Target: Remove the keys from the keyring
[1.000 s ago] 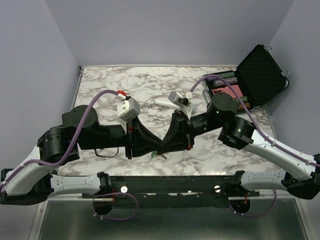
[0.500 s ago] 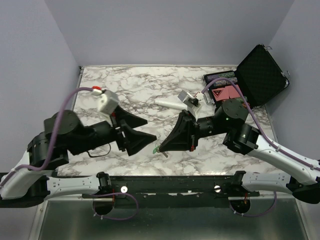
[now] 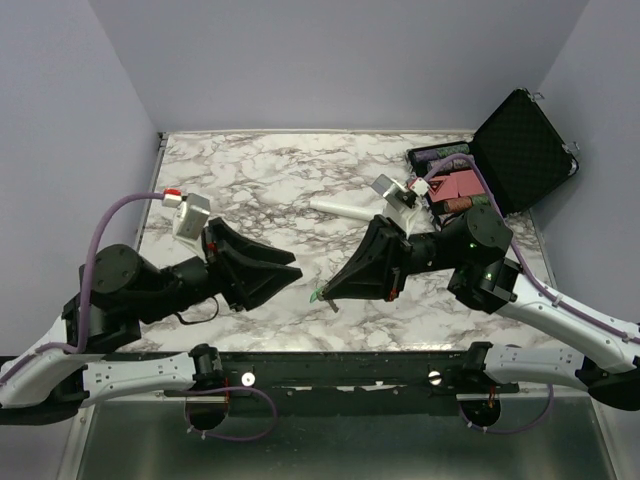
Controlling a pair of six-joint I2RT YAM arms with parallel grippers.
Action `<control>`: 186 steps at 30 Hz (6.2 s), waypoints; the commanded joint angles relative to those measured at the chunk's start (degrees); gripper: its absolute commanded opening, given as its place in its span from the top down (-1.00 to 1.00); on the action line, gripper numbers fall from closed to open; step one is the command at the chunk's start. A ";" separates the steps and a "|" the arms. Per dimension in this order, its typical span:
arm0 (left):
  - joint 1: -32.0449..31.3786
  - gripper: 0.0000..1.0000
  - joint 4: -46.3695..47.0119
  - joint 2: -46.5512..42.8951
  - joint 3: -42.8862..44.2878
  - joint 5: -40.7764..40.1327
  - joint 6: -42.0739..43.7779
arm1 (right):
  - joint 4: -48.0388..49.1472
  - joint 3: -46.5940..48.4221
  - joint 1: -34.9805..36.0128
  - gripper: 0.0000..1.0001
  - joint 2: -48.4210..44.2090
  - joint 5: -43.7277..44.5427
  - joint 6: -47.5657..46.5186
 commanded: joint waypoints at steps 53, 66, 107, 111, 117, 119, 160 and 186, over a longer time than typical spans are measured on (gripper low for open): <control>-0.60 1.00 -6.00 6.78 -1.81 13.08 -0.53 | -5.54 -1.29 0.29 0.99 2.32 -0.57 -1.11; -0.69 1.00 4.71 3.08 -24.05 20.72 0.09 | -34.11 6.97 0.29 0.99 9.97 2.42 -4.72; 2.47 -0.49 1.36 -0.51 -13.50 2.01 2.28 | -34.66 3.90 0.37 0.99 4.01 21.93 -21.40; 5.36 -0.50 5.94 -3.85 -14.83 7.79 4.21 | -33.24 5.55 0.37 0.99 3.38 20.19 -27.65; 19.76 -0.38 10.25 -4.30 -14.83 23.52 2.38 | -40.70 16.18 0.20 0.99 9.00 15.96 -34.24; 25.04 -0.38 12.18 -3.86 -14.65 28.88 1.14 | -45.26 20.92 0.03 0.99 11.72 17.09 -36.52; 56.44 0.24 36.73 7.30 -22.04 66.71 -9.85 | -41.94 26.83 -19.31 0.99 26.59 -23.33 -30.39; 49.93 0.34 25.03 12.66 -15.36 58.71 -1.85 | -39.22 25.25 -19.22 0.99 25.80 -24.38 -27.75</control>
